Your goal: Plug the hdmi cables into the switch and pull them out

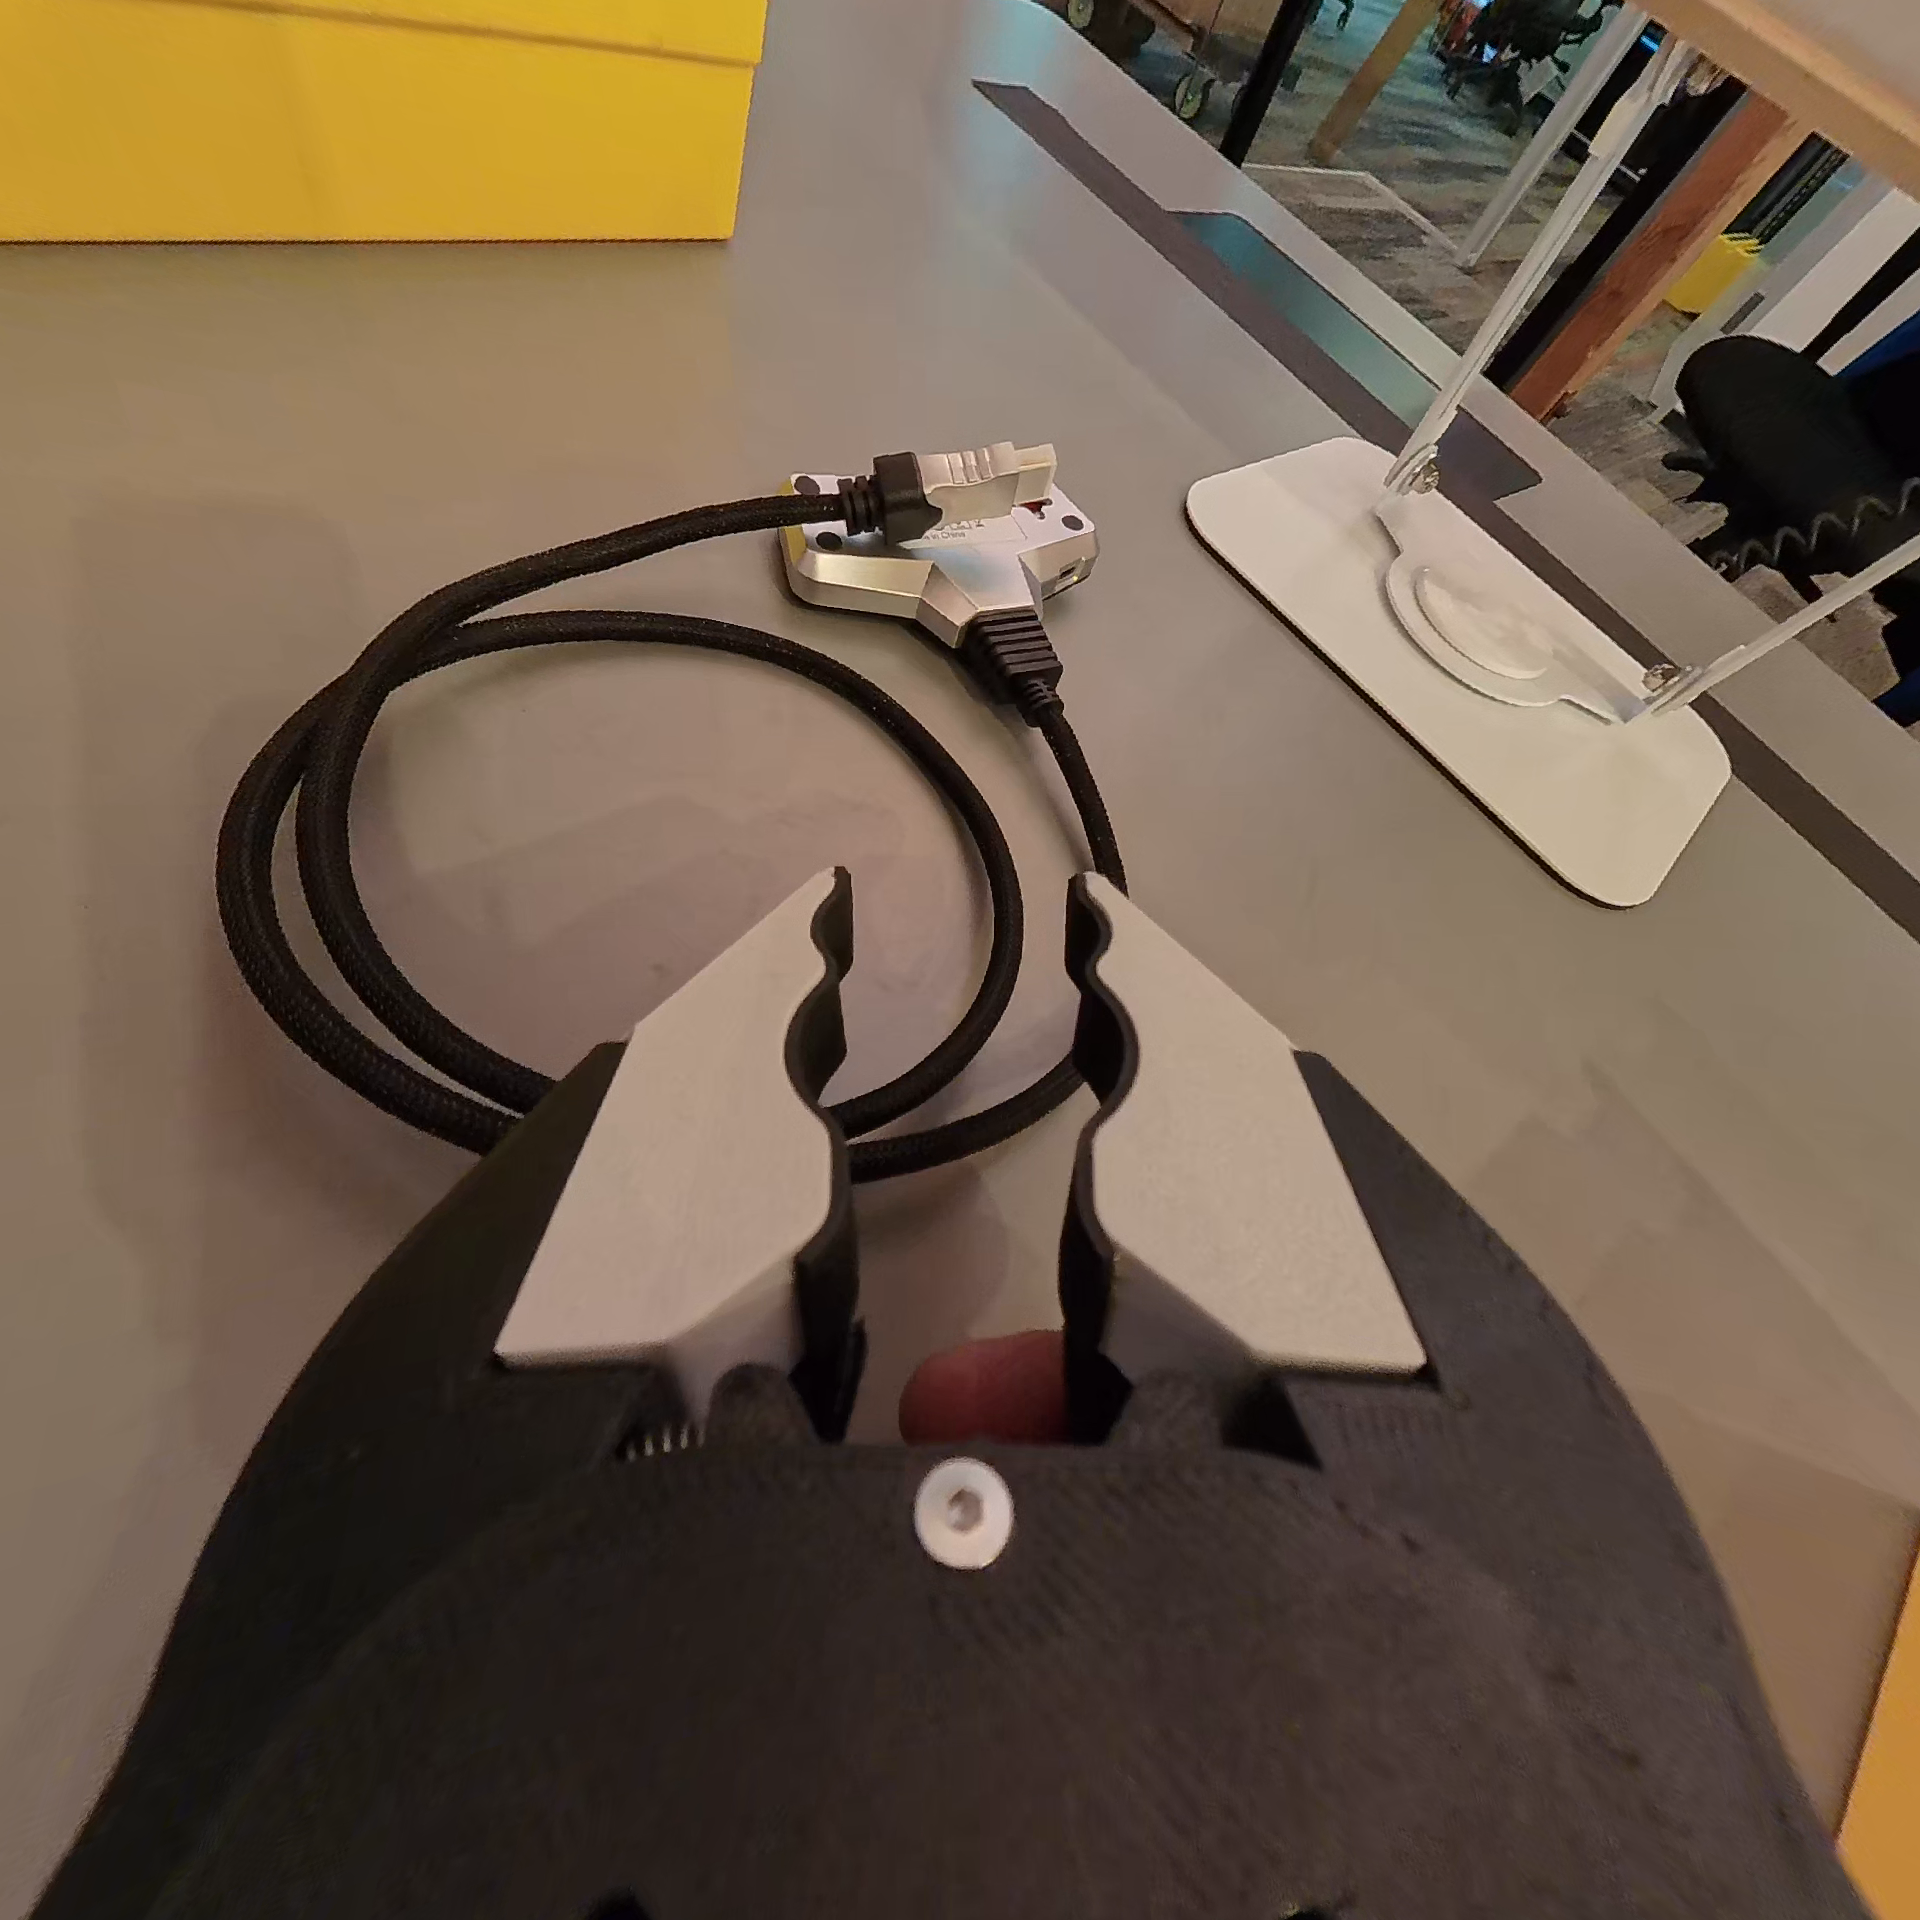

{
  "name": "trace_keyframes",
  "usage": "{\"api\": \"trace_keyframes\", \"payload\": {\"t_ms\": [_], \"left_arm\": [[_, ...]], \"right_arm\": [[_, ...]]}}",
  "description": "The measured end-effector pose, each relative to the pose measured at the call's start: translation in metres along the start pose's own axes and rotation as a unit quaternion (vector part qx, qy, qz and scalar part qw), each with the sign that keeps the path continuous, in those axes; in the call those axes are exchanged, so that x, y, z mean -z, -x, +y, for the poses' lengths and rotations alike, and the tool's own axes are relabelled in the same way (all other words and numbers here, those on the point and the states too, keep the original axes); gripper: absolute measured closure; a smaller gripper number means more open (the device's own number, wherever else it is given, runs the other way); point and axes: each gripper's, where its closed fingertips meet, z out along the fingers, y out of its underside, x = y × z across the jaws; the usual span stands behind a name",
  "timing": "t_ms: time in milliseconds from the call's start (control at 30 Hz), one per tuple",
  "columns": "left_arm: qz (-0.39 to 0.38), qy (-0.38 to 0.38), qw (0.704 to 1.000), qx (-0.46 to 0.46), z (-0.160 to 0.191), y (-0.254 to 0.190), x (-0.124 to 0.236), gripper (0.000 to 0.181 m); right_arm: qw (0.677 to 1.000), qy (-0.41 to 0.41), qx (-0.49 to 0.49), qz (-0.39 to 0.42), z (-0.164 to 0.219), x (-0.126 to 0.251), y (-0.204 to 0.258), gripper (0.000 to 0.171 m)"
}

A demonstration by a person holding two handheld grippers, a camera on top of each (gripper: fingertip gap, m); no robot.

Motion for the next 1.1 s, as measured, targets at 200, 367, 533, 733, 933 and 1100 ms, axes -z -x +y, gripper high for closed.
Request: {"api": "trace_keyframes", "payload": {"t_ms": [200,367,533,733,933,1100], "left_arm": [[-0.071,-0.021,0.997,0.009,-0.01,0.037,0.034,0.176],[-0.135,-0.036,0.99,0.022,-0.022,0.073,0.069,0.176],[-0.185,-0.058,0.98,0.034,-0.048,0.102,0.1,0.176],[-0.222,-0.088,0.971,0.024,-0.092,0.124,0.132,0.176],[-0.199,-0.127,0.972,0.01,-0.153,0.109,0.139,0.176],[-0.141,-0.163,0.977,-0.003,-0.207,0.066,0.121,0.176]], "right_arm": [[1.0,0.0,0.002,-0.001,0.0,0.0,0.001,0.132],[1.0,0.002,0.005,-0.001,0.0,-0.001,0.001,0.132],[1.0,0.002,0.006,0.0,0.0,-0.001,0.001,0.132],[1.0,-0.011,0.009,0.005,-0.004,0.001,0.0,0.128],[0.997,-0.063,0.018,0.028,-0.026,0.014,-0.006,0.125],[0.986,-0.163,0.032,0.018,-0.077,0.042,-0.004,0.127]]}}
